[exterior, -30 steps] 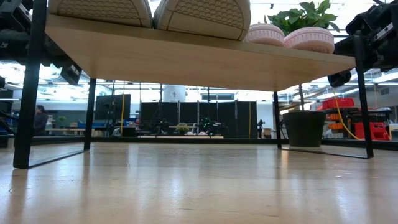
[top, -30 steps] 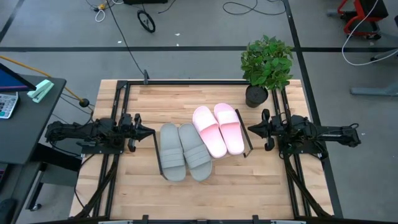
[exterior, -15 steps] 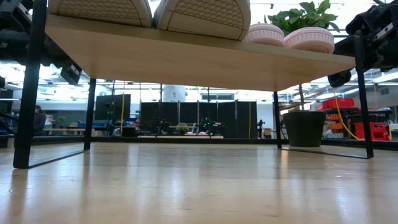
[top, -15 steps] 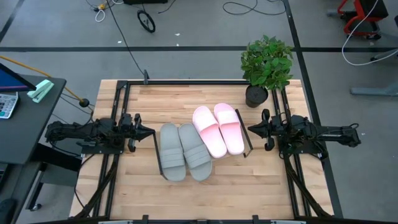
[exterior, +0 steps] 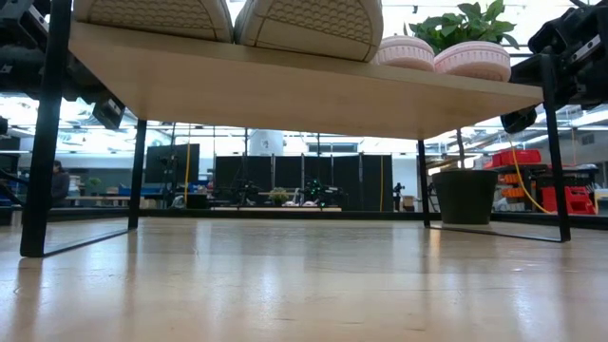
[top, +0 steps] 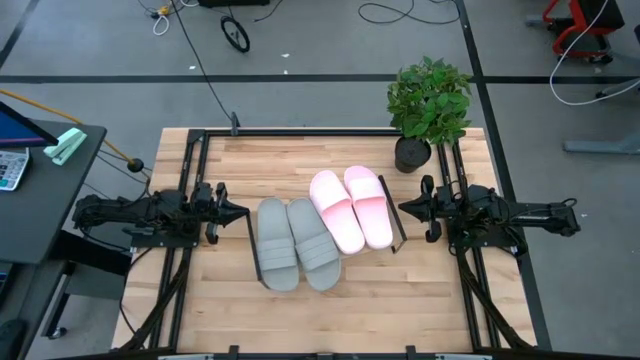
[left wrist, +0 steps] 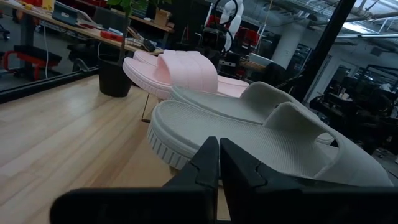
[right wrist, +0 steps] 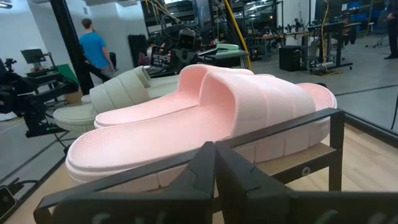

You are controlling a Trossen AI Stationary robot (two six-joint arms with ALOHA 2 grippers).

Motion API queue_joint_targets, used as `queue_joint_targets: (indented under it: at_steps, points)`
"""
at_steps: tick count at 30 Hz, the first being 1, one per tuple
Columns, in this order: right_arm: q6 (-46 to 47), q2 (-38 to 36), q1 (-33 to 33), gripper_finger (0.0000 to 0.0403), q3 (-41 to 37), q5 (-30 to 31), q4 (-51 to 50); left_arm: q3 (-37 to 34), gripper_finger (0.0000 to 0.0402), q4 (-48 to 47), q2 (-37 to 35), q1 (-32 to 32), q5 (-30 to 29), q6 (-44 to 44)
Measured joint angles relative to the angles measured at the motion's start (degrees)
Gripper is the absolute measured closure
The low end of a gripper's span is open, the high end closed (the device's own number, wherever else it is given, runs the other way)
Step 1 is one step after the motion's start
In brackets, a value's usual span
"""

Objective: Pick and place slides into the shelf
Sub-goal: Return to Home Position

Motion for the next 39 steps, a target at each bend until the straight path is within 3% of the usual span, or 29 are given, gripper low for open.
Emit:
queue_joint_targets:
  at_steps: [13,27,39]
  points:
    - [-0.02,0.00,0.00,0.0383,0.00,0.01,0.00,0.00,0.0366,0.02,0.00,-0.02,0.04,0.02]
    - [-0.02,0.00,0.00,0.0385,0.00,0.01,0.00,0.00,0.0383,0.00,0.01,0.00,0.00,0.00]
    - [-0.04,0.00,-0.02,0.0385,0.00,0.01,0.00,0.00,0.0366,0.02,0.02,-0.02,0.04,0.02]
